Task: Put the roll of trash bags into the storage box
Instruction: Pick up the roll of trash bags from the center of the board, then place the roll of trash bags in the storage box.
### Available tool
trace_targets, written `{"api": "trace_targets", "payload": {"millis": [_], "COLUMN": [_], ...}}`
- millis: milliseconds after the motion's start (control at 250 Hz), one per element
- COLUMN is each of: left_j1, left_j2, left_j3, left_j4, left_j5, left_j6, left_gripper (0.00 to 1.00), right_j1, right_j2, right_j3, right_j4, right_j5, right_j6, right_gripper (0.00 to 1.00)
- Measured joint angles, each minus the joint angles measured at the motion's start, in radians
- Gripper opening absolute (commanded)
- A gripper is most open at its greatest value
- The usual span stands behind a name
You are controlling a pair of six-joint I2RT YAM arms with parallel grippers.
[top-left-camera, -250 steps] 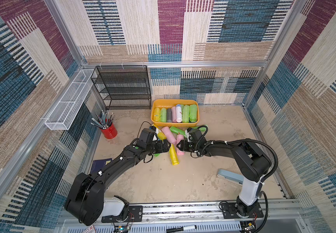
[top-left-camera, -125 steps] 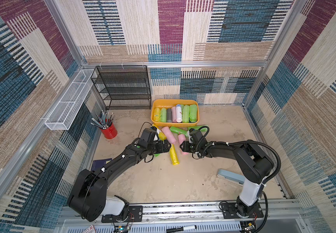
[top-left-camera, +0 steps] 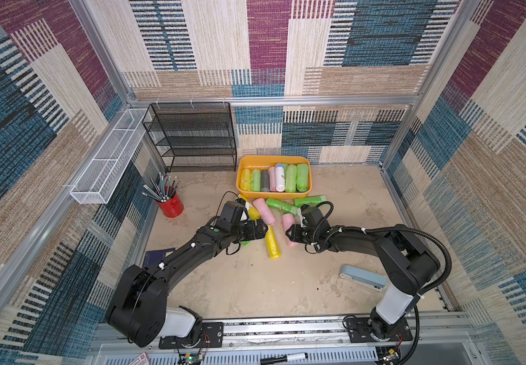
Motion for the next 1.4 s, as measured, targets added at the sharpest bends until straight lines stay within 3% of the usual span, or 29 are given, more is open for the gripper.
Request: {"api": "trace_targets", "payload": {"millis": [836,1400], "left_j1": [0.000,0.000], "left_j2": [-0.054,-0.176], "left_j3": [-0.032,-0.074], "left_j4": [0.025,0.059], "left_j5": [-0.029,-0.090], "left_j6": [-0.007,-0.014], "left_gripper": [0.95,0.95], "right_j1": [0.000,-0.014], "right_j2": [-0.102,-0.036], "right_j3": [0.040,0.303], "right_j4": [-0.013,-0.048], "right_j5": [-0.033,-0.045], "right_j6": [0.014,-0.047], "right_gripper": [0.40,0.38]}}
